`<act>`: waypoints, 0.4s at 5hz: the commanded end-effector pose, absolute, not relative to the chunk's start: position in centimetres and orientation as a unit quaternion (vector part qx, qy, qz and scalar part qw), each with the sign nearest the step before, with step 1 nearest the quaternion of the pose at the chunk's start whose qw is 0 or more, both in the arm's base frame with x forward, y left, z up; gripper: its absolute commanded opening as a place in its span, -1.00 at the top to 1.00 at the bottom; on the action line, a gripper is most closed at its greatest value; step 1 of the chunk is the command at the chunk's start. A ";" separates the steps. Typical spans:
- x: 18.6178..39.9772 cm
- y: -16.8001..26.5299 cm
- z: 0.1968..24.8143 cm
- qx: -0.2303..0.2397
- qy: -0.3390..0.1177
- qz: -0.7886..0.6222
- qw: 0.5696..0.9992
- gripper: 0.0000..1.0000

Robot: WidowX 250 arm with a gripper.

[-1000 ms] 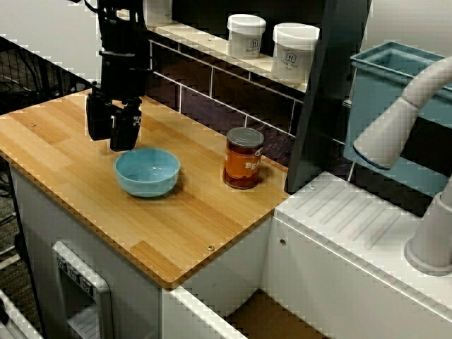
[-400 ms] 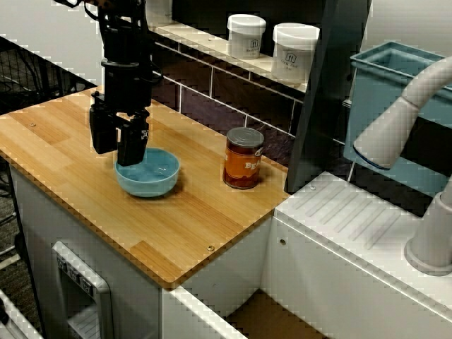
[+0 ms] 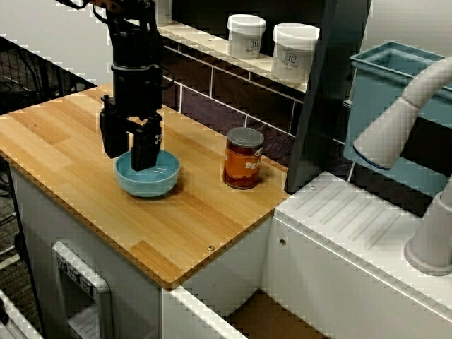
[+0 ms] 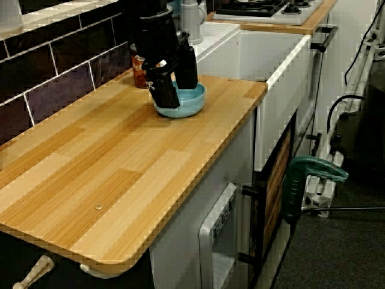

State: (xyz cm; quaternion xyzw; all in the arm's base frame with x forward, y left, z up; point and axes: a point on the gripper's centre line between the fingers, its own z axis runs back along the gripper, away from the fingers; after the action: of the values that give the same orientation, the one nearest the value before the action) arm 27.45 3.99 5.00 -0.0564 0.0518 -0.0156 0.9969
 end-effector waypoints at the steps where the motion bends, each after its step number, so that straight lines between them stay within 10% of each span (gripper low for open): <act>1: 27.9 2.9 4.8 -0.047 0.037 -0.017 0.998 -1.00; 2: 27.2 2.1 5.1 -0.052 0.043 -0.023 0.997 -1.00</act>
State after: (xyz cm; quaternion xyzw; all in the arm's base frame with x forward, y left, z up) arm 26.89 1.65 3.88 -0.0559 0.0699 -0.0205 0.9958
